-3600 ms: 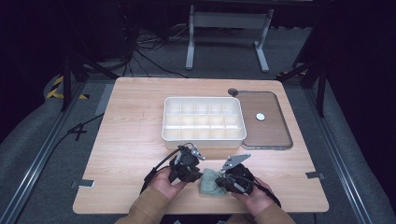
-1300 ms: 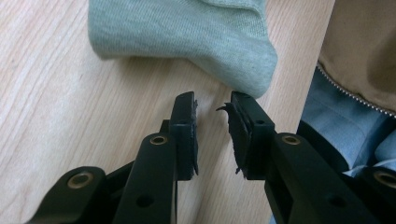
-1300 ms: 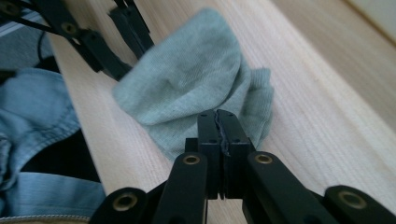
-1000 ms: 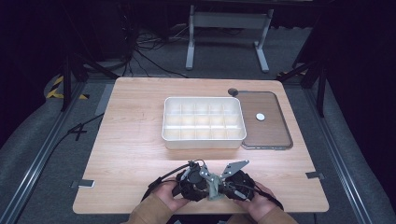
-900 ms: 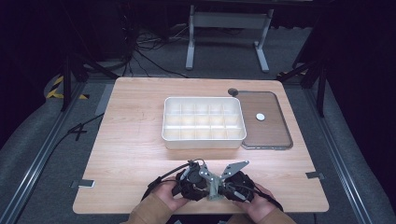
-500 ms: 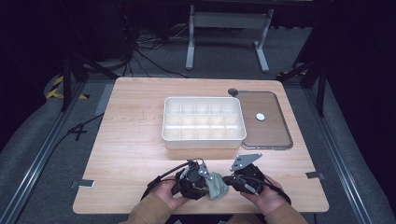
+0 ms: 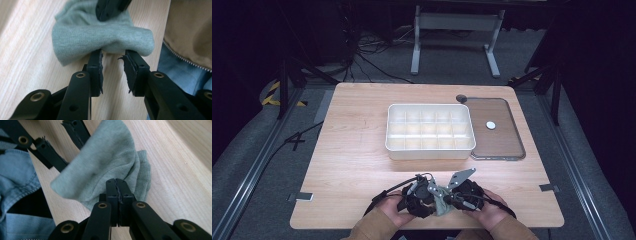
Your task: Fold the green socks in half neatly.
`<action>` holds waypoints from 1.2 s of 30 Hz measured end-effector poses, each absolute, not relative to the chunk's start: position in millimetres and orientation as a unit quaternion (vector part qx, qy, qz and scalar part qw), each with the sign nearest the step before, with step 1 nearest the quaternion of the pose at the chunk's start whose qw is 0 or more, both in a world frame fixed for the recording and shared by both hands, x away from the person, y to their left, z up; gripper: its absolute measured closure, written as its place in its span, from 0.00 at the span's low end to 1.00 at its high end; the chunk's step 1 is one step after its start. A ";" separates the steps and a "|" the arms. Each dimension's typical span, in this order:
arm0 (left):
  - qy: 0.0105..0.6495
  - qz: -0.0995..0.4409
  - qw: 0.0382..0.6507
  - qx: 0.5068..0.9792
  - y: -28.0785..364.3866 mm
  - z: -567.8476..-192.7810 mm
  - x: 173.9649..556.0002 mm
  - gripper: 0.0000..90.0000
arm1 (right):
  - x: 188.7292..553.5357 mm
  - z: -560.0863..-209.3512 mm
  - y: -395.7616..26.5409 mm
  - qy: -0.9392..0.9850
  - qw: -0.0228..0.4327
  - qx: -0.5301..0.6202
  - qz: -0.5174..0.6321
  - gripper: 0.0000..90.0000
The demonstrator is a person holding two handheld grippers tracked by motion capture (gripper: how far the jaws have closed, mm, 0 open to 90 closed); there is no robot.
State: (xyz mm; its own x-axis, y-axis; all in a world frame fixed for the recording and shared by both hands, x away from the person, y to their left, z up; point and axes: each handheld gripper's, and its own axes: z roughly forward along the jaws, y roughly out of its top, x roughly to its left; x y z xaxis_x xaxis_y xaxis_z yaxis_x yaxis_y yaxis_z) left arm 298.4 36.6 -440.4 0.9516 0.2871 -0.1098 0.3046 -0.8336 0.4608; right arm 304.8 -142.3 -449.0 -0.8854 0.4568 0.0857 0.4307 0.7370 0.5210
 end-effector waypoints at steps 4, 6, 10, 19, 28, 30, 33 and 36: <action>0.151 0.004 0.271 0.951 34.7 -433.6 297.5 0.75 | 300.5 -450.3 -138.4 0.919 0.001 0.272 0.286 0.99; 0.148 0.001 0.274 0.950 36.3 -433.8 299.5 0.75 | 299.9 -451.6 -137.8 0.912 -0.011 0.288 0.293 0.99; 0.147 -0.003 0.277 0.950 39.8 -433.2 301.6 0.73 | 300.1 -454.5 -142.6 0.893 -0.040 0.320 0.314 0.98; 0.144 -0.003 0.272 0.951 38.4 -431.2 307.1 0.74 | 299.6 -424.0 -177.1 0.896 0.018 0.306 0.323 0.98; 0.138 0.002 0.285 0.949 33.1 -429.0 307.1 0.74 | 307.8 -456.4 -180.2 0.908 -0.017 0.304 0.287 0.99; 0.138 0.001 0.288 0.948 32.2 -428.3 307.9 0.74 | 303.1 -457.2 -174.5 0.911 -0.018 0.296 0.288 0.99; 0.133 -0.002 0.287 0.949 28.3 -428.0 308.4 0.73 | 298.8 -459.6 -167.0 0.913 -0.023 0.288 0.290 0.99; 0.126 -0.005 0.279 0.952 22.0 -430.3 308.8 0.71 | 296.4 -459.7 -162.9 0.914 -0.019 0.284 0.290 0.99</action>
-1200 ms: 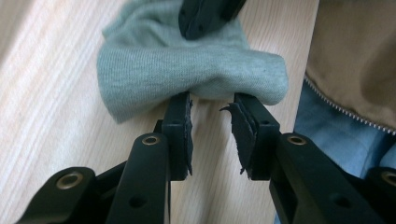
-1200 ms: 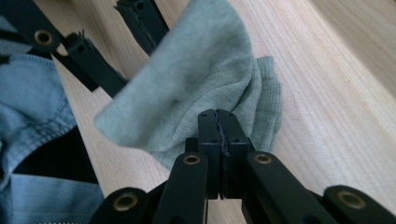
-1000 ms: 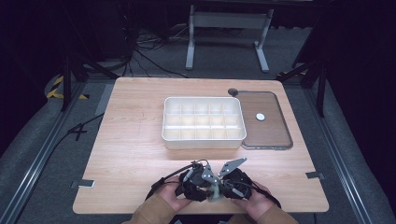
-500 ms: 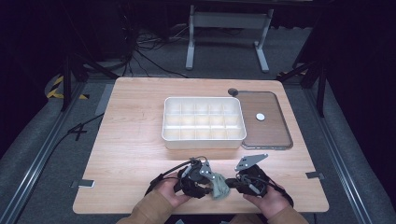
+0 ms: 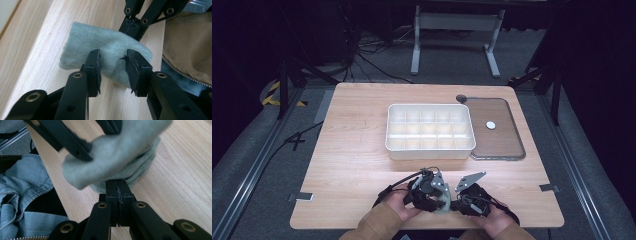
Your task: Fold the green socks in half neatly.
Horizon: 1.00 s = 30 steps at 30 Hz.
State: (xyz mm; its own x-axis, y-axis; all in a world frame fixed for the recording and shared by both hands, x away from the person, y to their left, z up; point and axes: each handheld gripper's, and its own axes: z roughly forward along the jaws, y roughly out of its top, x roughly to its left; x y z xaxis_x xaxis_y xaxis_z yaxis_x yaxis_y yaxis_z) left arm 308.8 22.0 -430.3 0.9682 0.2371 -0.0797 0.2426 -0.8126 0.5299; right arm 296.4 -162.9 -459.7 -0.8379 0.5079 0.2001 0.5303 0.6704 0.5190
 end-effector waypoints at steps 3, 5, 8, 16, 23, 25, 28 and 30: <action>0.126 -0.010 0.267 0.955 16.9 -433.3 310.0 0.70 | 294.4 -460.1 -162.8 -0.911 0.022 -0.291 -0.292 0.99; 0.124 -0.008 0.264 0.957 13.5 -434.2 309.9 0.70 | 293.8 -457.9 -164.6 -0.915 0.016 -0.289 -0.282 0.98; 0.130 -0.004 0.256 0.958 11.8 -435.4 309.9 0.70 | 294.6 -445.8 -175.7 -0.903 0.003 -0.311 -0.296 0.95; 0.133 0.003 0.250 0.959 10.1 -434.8 308.2 0.71 | 297.0 -421.8 -176.4 -0.861 -0.013 -0.345 -0.372 0.84; 0.136 0.007 0.253 0.958 13.9 -432.9 306.8 0.71 | 301.7 -436.1 -165.3 -0.869 -0.018 -0.367 -0.333 0.72; 0.139 0.002 0.254 0.957 17.0 -431.9 305.2 0.71 | 306.3 -443.9 -166.6 -0.870 -0.010 -0.376 -0.318 0.70; 0.145 0.004 0.256 0.956 22.4 -432.0 302.8 0.70 | 309.5 -447.1 -168.5 -0.872 -0.005 -0.380 -0.309 0.65; 0.149 -0.002 0.250 0.957 21.9 -436.1 303.0 0.70 | 310.5 -447.8 -169.0 -0.872 -0.002 -0.381 -0.309 0.63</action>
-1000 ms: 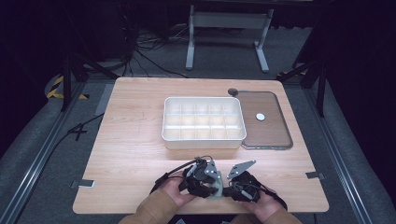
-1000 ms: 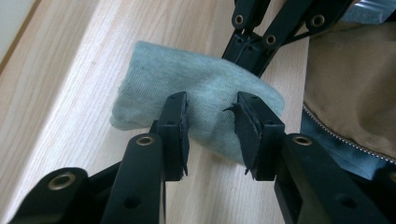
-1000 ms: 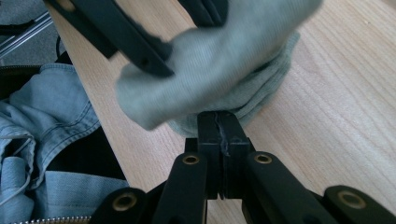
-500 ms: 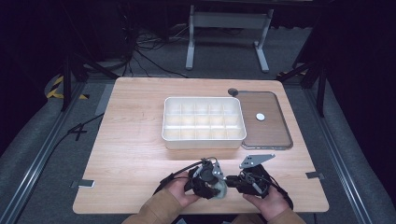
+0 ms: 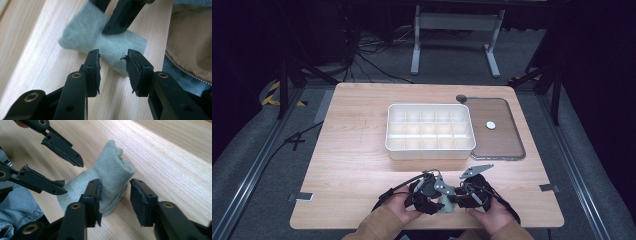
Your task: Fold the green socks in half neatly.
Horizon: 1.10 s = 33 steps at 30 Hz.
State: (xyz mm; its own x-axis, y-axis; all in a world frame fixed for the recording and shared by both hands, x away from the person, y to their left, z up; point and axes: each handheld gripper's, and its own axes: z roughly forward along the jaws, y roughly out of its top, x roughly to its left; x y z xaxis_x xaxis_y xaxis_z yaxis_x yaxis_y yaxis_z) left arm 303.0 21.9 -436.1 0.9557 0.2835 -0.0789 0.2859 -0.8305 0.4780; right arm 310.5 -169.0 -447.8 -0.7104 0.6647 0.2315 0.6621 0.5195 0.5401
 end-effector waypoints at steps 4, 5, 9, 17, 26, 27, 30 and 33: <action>0.153 0.010 0.233 0.960 17.9 -440.9 298.2 0.70 | 314.5 -451.9 -168.8 0.866 -0.021 0.388 0.314 0.59; 0.152 0.009 0.233 0.961 18.2 -440.9 298.7 0.70 | 315.2 -452.6 -169.0 0.866 -0.022 0.388 0.315 0.58; 0.159 0.007 0.236 0.959 20.0 -442.5 299.0 0.71 | 321.3 -457.6 -170.5 0.857 -0.054 0.397 0.323 0.57; 0.170 0.009 0.237 0.956 23.6 -442.8 298.1 0.71 | 325.5 -466.4 -172.6 0.840 -0.099 0.395 0.357 0.71; 0.182 0.021 0.245 0.952 37.6 -433.4 301.3 0.71 | 326.3 -458.3 -163.9 0.853 -0.090 0.382 0.344 0.87; 0.188 0.020 0.249 0.950 41.8 -431.2 303.3 0.71 | 325.6 -455.9 -162.6 0.858 -0.082 0.377 0.340 0.88; 0.206 0.024 0.263 0.942 56.6 -424.9 310.3 0.71 | 324.2 -446.4 -160.2 0.864 -0.064 0.369 0.336 0.88; 0.226 0.026 0.273 0.935 72.3 -418.0 317.9 0.71 | 324.4 -435.4 -160.3 0.868 -0.043 0.359 0.341 0.88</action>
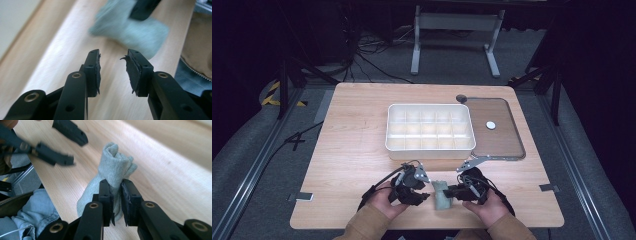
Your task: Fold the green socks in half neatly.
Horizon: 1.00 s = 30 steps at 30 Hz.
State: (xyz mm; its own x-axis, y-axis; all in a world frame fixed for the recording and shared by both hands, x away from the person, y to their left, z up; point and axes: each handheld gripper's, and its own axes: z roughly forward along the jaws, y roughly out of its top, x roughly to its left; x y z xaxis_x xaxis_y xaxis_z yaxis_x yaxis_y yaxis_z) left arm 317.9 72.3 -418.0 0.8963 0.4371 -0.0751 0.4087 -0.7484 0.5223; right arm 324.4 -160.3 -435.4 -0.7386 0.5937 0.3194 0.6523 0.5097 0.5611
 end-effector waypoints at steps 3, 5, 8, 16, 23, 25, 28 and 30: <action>0.246 0.028 0.286 0.926 83.6 -413.3 323.4 0.71 | 326.7 -420.9 -164.4 -0.868 0.025 -0.358 -0.343 0.88; 0.255 0.031 0.289 0.922 90.5 -410.3 326.1 0.71 | 329.2 -411.3 -168.5 -0.867 0.011 -0.361 -0.344 0.88; 0.267 0.034 0.297 0.916 100.1 -407.9 329.7 0.71 | 333.7 -396.9 -175.1 -0.864 -0.008 -0.363 -0.350 0.88; 0.295 0.041 0.309 0.903 118.7 -401.4 336.1 0.71 | 347.3 -362.9 -189.2 -0.851 -0.058 -0.377 -0.360 0.88; 0.312 0.047 0.319 0.894 132.6 -397.8 340.7 0.71 | 360.2 -341.0 -193.5 -0.851 -0.108 -0.379 -0.348 0.88; 0.316 0.045 0.320 0.892 134.1 -396.7 340.7 0.71 | 362.8 -338.7 -194.5 -0.851 -0.112 -0.379 -0.346 0.88; 0.320 0.048 0.327 0.888 138.9 -393.9 342.8 0.71 | 371.5 -330.1 -198.8 -0.848 -0.126 -0.383 -0.344 0.88; 0.322 0.051 0.330 0.886 141.3 -392.8 344.6 0.71 | 378.9 -322.3 -202.4 -0.846 -0.145 -0.384 -0.339 0.88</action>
